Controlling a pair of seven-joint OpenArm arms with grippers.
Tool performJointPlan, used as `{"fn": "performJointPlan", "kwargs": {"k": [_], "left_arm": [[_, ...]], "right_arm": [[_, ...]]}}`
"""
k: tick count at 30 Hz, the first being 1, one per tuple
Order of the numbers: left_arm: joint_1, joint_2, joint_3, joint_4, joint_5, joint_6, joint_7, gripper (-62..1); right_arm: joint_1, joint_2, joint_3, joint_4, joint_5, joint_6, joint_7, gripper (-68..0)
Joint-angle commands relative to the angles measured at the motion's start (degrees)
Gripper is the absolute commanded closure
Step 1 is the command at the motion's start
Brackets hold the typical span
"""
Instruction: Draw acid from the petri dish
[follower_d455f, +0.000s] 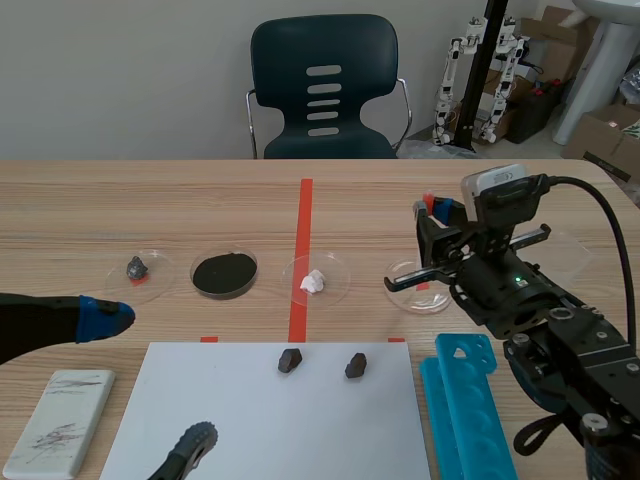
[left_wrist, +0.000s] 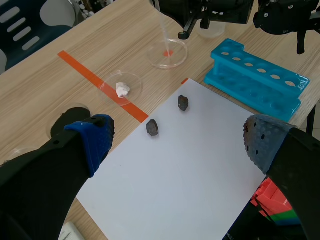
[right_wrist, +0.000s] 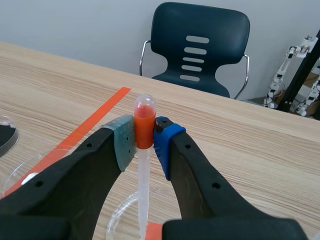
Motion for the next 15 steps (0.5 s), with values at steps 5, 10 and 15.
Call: {"fn": "performJointPlan", "kwargs": {"k": [5, 10, 15], "left_arm": [[0.2, 0.1, -0.1, 0.2, -0.8, 0.1, -0.8, -54.2], [0.2, 0.1, -0.1, 0.2, -0.8, 0.1, -0.8, -54.2], [0.2, 0.1, -0.1, 0.2, -0.8, 0.1, -0.8, -54.2]], "right_arm": [[-0.1, 0.3, 0.4, 0.6, 0.2, 0.0, 0.6, -9.5], [-0.3, 0.3, 0.4, 0.6, 0.0, 0.0, 1.2, -9.5], [-0.3, 0.3, 0.4, 0.6, -0.2, 0.0, 1.4, -9.5]]}}
